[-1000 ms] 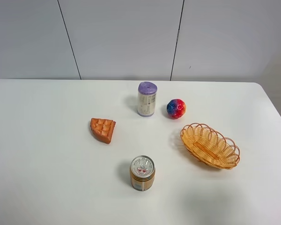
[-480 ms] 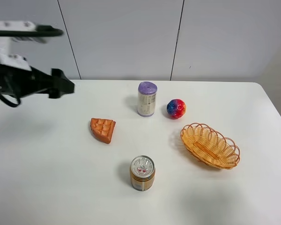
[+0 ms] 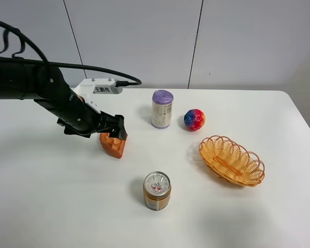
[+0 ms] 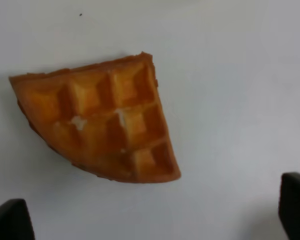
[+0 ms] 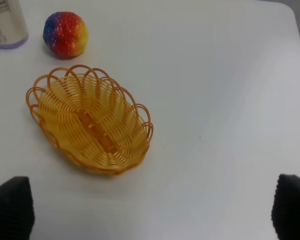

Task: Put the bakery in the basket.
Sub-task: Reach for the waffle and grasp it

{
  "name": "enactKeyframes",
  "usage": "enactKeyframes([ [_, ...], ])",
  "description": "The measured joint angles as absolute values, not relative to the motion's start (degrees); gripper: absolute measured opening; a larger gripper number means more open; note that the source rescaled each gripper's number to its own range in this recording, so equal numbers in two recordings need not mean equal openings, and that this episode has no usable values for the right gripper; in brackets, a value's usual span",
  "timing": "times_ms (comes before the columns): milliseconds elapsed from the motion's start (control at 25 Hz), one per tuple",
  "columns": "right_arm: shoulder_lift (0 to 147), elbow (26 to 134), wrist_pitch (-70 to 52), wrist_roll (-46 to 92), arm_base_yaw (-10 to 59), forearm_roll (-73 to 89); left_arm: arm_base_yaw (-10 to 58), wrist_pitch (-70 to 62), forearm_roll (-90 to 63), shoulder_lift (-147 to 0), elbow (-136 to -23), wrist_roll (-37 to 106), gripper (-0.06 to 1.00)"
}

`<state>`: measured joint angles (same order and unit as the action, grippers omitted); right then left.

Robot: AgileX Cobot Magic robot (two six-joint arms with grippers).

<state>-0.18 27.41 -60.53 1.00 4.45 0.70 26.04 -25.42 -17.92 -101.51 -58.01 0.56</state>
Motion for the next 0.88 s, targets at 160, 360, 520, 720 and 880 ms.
enactKeyframes([
  [160, -0.18, 27.41, -60.53, 1.00, 4.45, 0.70, 26.04, -25.42, -17.97, -106.84, -60.29, 0.50, 1.00],
  [360, -0.18, 27.41, -60.53, 1.00, 4.45, 0.70, 26.04, -25.04, -17.97, -110.63, -63.24, 0.50, 1.00],
  [520, -0.18, 27.41, -60.53, 1.00, 4.45, 0.70, 26.04, -24.96, -16.96, -112.14, -64.41, 0.50, 1.00],
  [720, -0.18, 27.41, -60.53, 1.00, 4.45, 0.70, 26.64, -25.01, -13.84, -113.53, -64.93, 0.50, 0.84],
  [880, -0.18, 27.41, -60.53, 1.00, 4.45, 0.70, 26.75, -25.01, -13.55, -114.35, -66.38, 0.50, 0.81],
])
